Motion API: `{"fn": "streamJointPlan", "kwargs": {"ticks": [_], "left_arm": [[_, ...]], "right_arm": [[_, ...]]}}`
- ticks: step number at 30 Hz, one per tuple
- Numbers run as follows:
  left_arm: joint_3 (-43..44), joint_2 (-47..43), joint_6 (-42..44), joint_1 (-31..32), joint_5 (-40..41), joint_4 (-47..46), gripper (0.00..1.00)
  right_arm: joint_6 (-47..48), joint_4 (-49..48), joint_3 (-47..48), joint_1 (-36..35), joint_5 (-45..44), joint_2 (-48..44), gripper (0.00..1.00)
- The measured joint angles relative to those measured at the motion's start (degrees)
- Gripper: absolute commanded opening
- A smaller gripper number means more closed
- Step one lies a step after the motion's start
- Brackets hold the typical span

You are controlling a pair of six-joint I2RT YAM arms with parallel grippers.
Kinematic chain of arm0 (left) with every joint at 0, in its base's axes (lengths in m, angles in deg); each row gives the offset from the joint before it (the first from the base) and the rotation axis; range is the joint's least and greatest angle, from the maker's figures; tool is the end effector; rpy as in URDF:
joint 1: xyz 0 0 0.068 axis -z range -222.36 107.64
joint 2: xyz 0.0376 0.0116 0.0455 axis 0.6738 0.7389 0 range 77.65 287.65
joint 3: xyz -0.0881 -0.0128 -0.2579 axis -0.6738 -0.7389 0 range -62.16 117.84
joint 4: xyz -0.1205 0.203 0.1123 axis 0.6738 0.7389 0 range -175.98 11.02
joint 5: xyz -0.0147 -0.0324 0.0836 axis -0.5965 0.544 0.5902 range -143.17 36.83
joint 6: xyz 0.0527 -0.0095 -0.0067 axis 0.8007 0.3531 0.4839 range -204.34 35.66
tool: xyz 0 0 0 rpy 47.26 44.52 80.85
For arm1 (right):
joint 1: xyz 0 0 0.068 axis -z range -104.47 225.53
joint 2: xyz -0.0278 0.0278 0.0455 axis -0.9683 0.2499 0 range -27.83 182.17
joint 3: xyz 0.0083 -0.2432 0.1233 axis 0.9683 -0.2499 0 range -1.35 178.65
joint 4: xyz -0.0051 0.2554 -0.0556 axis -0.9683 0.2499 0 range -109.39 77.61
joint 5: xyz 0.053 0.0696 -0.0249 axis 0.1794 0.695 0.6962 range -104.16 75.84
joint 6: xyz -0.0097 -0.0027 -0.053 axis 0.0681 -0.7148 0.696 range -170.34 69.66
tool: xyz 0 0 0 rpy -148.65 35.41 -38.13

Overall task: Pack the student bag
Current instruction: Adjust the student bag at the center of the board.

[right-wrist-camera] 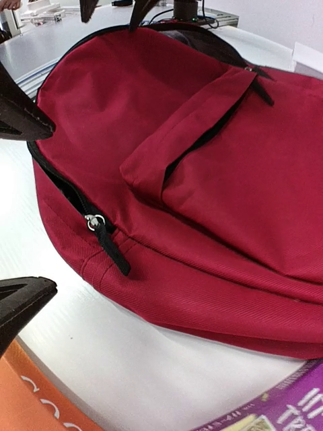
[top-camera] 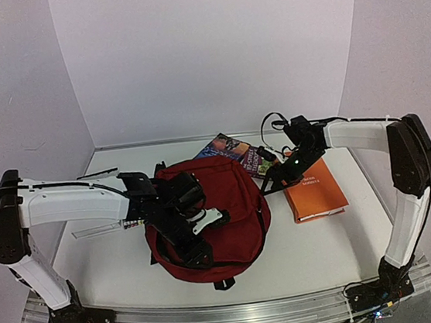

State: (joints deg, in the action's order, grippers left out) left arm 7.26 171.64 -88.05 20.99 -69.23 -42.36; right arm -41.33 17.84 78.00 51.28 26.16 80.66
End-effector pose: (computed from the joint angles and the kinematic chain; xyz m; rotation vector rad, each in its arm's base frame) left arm 0.1375 -0.2959 0.2291 1.5145 2.4831 -0.6515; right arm 0.3439 0.1801 0.2042 -0.9520 2.4773 1.0361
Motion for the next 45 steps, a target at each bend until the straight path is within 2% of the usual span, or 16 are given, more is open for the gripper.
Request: {"fn": "streamJointPlan", "kwargs": {"ticks": [2, 5, 8, 10, 16, 22, 29, 32, 35, 39, 45], "left_arm": [[0.6, 2.2, 1.3, 0.0, -0.7, -0.1, 0.4], [0.7, 4.7, 2.3, 0.0, -1.2, -0.1, 0.22], [0.8, 5.5, 3.4, 0.0, -1.7, -0.1, 0.1], [1.2, 5.5, 4.0, -0.2, -1.9, 0.1, 0.05], [4.3, 4.8, 3.8, -3.1, -2.9, 1.5, 0.01], [6.8, 1.2, 3.8, -11.4, -6.4, 1.3, 0.0], [11.7, 1.7, 2.1, -22.7, -7.5, 0.0, 0.0], [15.6, 4.8, 1.5, -27.0, -7.6, -1.1, 0.02], [19.6, 9.3, 1.4, -30.3, -7.8, -2.1, 0.03], [25.7, 16.9, 1.9, -32.4, -7.7, -2.2, 0.04], [30.6, 28.2, 1.3, -33.0, -4.5, -3.1, 0.06]], "right_arm": [[0.3, 0.1, 0.2, 0.0, 0.0, -0.8, 0.7], [0.8, 0.5, 0.6, 0.0, 0.0, -1.3, 0.71], [1.3, 1.0, 0.8, 0.0, 0.1, -1.4, 0.71], [1.6, 1.5, 0.8, 0.0, 0.1, -1.4, 0.71], [2.4, 2.4, 1.1, 0.0, 0.5, -1.5, 0.71], [3.1, 3.2, 2.8, 0.0, 0.9, -1.6, 0.72], [4.0, 3.3, 3.9, 0.0, 1.7, -1.7, 0.81], [4.4, 3.5, 4.0, 0.0, 2.0, -1.7, 0.88], [4.6, 3.6, 4.9, 0.0, 2.2, -1.7, 0.9], [4.3, 2.5, 7.2, -0.7, 2.1, -1.3, 0.86], [2.6, -0.9, 8.6, -2.0, 0.9, 0.6, 0.7]]}}
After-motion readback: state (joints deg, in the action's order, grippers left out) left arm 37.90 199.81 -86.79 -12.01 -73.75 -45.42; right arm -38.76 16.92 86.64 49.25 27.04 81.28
